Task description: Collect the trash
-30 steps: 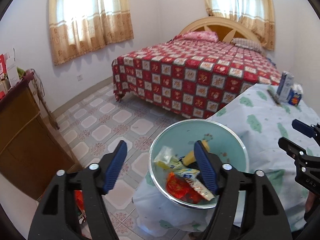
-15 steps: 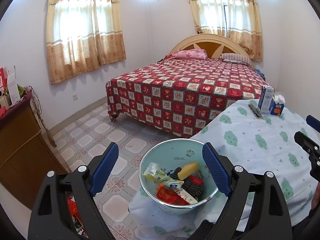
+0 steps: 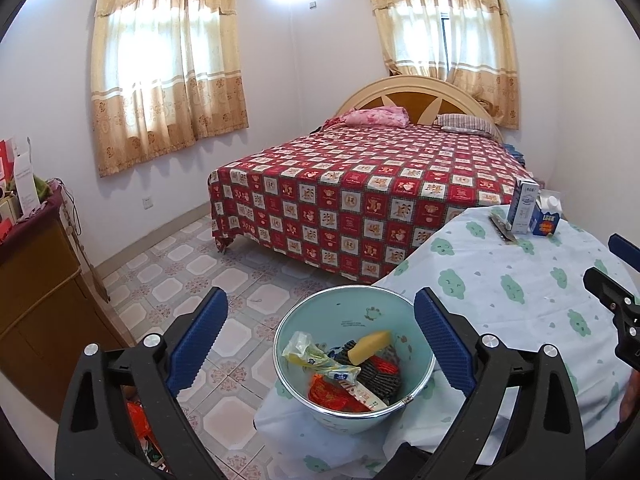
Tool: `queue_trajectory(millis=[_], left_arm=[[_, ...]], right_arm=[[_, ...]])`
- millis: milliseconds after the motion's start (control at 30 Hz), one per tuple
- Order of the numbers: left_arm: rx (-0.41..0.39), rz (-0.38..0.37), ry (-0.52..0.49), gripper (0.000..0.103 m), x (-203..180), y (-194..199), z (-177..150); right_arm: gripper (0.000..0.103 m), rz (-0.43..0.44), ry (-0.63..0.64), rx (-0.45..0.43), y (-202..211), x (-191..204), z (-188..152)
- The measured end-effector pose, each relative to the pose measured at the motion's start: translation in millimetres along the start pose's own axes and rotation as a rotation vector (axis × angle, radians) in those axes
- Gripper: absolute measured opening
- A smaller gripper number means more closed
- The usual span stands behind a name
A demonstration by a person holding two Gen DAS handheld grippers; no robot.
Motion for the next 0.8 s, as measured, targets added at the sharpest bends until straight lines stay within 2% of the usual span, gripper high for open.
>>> queue_trajectory(millis=[267,800], left_arm=[[-0.002,0.003,-0.001,0.097,0.0,0.3,0.7],[-0.005,0.003,-0.003,0.097,0.0,1.9,1.4]], right_arm=[[0.073,-0.002,-0.003,-0.009,5.5,-0.3,1.4],[0.076,-0.003,-0.002,-0.008,4.8,-1.1,0.8]])
Point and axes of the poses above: each gripper's, at about its wrist camera, not at the fingertips, and y roughly against the way its jaws point, x to its left, z to its top, the point moved 3 cm from there along -y, roughly the way its jaws point, and after that the axes turned 15 degrees about -y, right-handed, at the moved point
